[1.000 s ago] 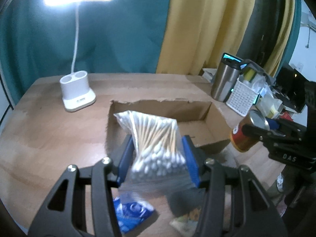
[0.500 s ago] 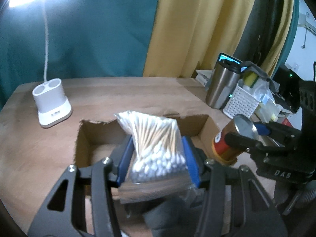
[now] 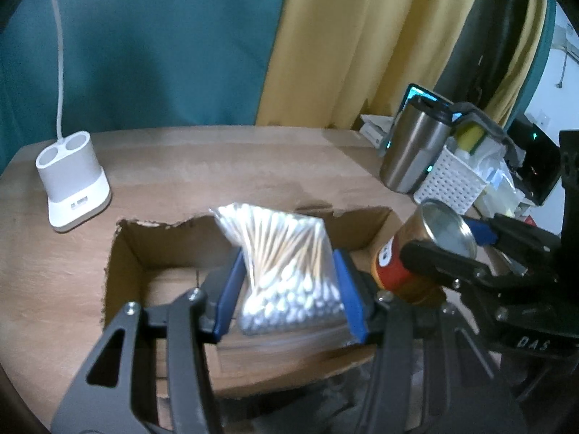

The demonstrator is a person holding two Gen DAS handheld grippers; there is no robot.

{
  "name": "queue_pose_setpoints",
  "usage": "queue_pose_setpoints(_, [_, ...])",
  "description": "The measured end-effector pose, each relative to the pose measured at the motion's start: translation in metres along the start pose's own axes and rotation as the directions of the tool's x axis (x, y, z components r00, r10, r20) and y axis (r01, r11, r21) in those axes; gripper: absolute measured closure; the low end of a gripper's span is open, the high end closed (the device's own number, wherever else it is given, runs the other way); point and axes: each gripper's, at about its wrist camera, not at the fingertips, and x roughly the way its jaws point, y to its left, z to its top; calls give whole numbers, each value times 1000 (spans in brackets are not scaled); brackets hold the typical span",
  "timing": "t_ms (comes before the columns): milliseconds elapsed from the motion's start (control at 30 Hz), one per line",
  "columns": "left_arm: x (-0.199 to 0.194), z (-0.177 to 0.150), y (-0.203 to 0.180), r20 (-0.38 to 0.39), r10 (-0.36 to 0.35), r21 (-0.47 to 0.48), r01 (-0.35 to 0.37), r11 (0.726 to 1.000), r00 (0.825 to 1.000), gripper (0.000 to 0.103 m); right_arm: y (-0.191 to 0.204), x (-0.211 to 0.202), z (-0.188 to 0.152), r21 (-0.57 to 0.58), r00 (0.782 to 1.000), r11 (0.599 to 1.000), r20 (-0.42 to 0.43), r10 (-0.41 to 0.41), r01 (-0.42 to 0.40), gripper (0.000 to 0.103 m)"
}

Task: Organize objects
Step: 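Carry the swab bag and tin can into the cardboard box and release both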

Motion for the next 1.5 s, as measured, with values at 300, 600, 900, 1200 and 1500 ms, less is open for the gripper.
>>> queue_pose_setpoints(300, [22,-9,-4,-65,-12,0,12,1000,998,52,-6,23,-12,22,998,1000,-57,18,-17,44])
queue_pose_setpoints(600, [39,-18,0,-134,3,-12,-5,1000,991,51,-9,35,-26,28,995,1000,-96,10,-8,44])
queue_pose_setpoints(900, [36,-17,5,-140,-8,-28,4,1000,990,47,-7,37,-27,19,994,1000,-105,-4,6,38])
queue_pose_setpoints(1200, [17,-19,12,-102,10,-42,-15,999,995,28,0,29,-28,19,996,1000,-90,-19,20,29])
queue_pose_setpoints(1500, [-14,-21,14,-35,17,-48,-19,999,999,27,0,10,-31,35,995,997,-74,-61,64,28])
